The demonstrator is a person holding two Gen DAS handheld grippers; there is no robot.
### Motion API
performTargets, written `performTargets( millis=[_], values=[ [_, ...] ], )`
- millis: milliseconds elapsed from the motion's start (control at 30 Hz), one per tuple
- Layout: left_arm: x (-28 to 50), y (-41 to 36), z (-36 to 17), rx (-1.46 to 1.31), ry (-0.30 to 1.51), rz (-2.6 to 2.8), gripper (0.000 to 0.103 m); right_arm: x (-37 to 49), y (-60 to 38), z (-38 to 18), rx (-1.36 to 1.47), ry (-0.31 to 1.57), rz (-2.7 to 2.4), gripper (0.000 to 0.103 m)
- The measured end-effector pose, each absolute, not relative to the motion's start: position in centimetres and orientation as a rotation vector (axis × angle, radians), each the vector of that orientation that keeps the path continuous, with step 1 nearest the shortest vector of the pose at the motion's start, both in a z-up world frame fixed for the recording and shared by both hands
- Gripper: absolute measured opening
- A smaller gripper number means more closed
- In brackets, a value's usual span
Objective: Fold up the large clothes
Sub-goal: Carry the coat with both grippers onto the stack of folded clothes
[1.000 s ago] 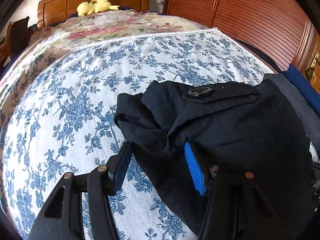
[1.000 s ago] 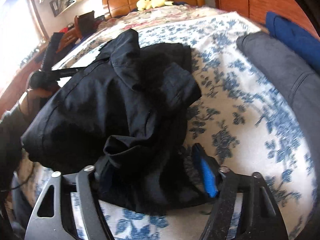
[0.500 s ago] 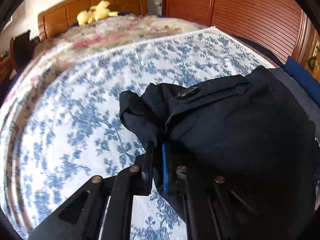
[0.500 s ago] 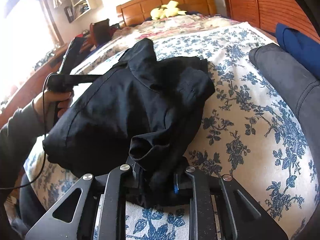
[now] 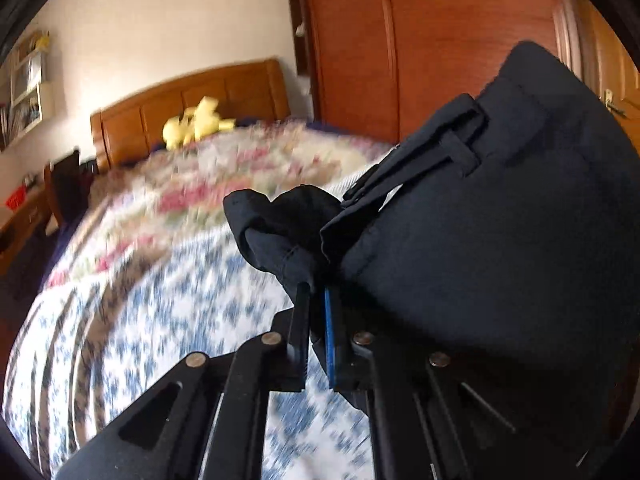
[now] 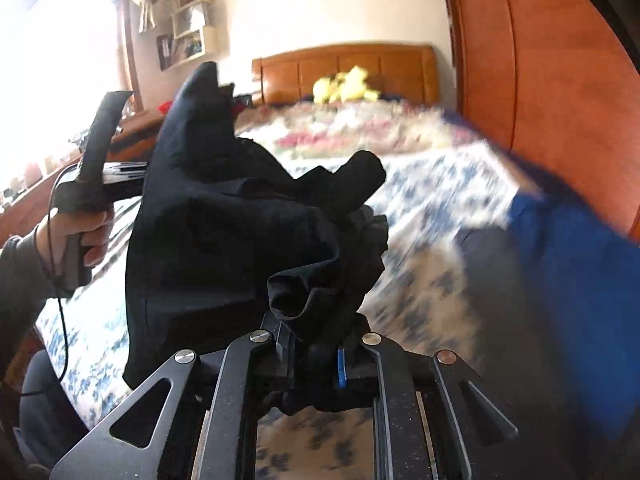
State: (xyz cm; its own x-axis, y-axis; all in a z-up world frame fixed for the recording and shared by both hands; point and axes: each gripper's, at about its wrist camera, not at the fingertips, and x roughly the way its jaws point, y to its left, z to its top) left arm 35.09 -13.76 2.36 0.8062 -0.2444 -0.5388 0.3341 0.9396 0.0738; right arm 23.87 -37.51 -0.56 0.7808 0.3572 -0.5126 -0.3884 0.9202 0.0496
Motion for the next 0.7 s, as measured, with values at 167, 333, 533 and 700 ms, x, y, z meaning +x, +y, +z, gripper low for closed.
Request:
performTargets(
  millis=[167,333,533,700],
  values=[
    [35.8,-19.8,7.5,0.170,0.475,-0.368,0.003,22.4,-42.1,5.2,-0.104,0.451,0.344,0.011],
    [36.6,-28.8,11.4,0.154,0.429,-0.494,0.003,20.0,-49.4,10.4,-0.125,0.397,0.214,0.011],
    [37.8,-38.1,10.0,0.136,0.481,-0.634,0.004,16.9,-58.5,12.0,-0.075,0.429,0.058,0.011],
    [39.2,-41.7,6.4,0.147,0.550,-0.646,0.004,15.9,-63.6,8.3,0.022,0.540,-0.080,0.013]
  ],
)
